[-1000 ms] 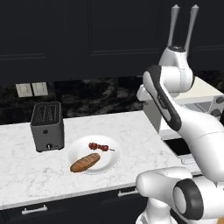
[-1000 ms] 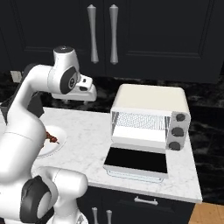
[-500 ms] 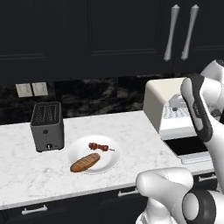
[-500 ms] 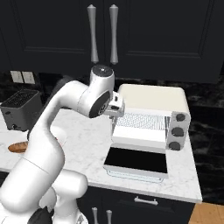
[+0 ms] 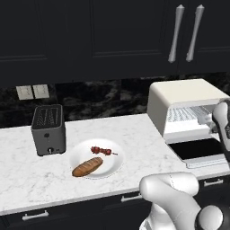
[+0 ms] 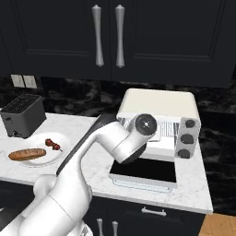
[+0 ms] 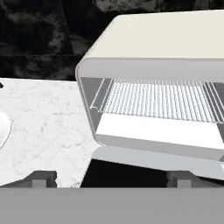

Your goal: Pick up the kebab skewer and baguette bread, and place them inside the toaster oven. Close the toaster oven door and start by setting the timer.

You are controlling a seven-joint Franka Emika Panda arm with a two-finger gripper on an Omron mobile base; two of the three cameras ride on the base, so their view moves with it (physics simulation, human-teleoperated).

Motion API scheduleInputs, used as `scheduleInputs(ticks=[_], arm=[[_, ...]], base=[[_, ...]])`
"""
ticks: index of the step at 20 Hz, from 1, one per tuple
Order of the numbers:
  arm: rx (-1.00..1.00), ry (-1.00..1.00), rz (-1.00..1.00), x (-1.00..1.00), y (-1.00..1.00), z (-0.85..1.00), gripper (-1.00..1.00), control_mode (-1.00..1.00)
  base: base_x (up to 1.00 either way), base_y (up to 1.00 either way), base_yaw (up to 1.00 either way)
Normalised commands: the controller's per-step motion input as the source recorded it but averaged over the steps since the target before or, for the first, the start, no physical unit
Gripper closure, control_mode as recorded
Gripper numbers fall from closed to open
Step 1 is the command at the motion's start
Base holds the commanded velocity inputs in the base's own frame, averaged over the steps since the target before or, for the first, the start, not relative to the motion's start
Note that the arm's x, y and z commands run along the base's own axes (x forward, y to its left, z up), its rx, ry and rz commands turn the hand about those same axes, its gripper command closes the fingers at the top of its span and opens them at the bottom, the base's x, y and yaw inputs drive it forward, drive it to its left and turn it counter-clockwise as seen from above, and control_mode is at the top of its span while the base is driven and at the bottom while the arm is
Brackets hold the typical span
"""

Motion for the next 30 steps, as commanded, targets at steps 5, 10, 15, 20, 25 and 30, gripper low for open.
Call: scheduleInputs(ticks=[5,10,15,20,25,30], arm=[[0.00,-0.21,0.01,0.28,-0.77,-0.49,-1.00,-1.00],[0.00,-0.13,0.00,0.49,-0.67,-0.39,-1.00,-1.00],[0.00,-0.11,0.00,0.55,-0.39,-0.12,-1.00,-1.00],[0.00,-0.03,-0.01,0.48,-0.15,0.00,-1.00,-1.00],[0.06,0.00,-0.04,0.17,0.00,0.00,-1.00,-1.00],[0.03,0.00,-0.09,0.04,0.06,0.00,-1.00,-1.00]], base=[[0.00,0.00,0.00],[0.00,0.00,0.00],[0.00,0.00,0.00],[0.00,0.00,0.00],[0.00,0.00,0.00],[0.00,0.00,0.00]])
